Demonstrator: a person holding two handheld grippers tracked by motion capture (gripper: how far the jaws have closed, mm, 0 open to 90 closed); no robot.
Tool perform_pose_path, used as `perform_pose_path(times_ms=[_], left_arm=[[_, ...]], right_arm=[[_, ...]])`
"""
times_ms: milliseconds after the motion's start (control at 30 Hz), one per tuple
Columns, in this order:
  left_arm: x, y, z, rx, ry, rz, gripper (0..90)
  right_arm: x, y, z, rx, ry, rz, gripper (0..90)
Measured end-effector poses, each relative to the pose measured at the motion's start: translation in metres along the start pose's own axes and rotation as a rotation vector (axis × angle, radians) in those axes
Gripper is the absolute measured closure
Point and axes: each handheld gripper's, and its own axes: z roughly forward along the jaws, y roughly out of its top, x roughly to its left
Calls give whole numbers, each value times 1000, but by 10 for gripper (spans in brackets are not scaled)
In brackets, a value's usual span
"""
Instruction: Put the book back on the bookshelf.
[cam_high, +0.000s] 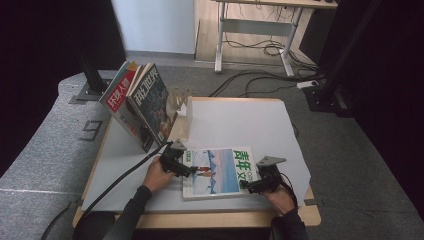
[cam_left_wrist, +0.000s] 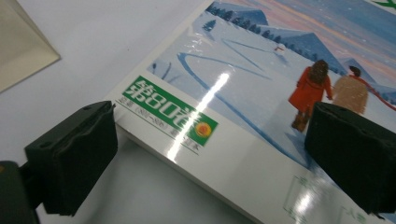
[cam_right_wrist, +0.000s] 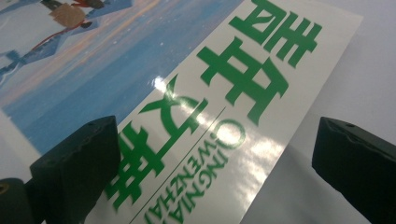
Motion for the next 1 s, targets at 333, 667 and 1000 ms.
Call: perform_pose_path(times_ms=[333,667,1000], left_arm=[[10,8,11,-7,-11,-25,14],[13,14,18,-2,-38,-45,23],[11,14,17,18,-39,-43,11]], right_arm=[[6,-17,-13,-18,35,11,0],[17,-25,-12,43,30,-73,0],[14,-23,-14,45,5,-85,0]])
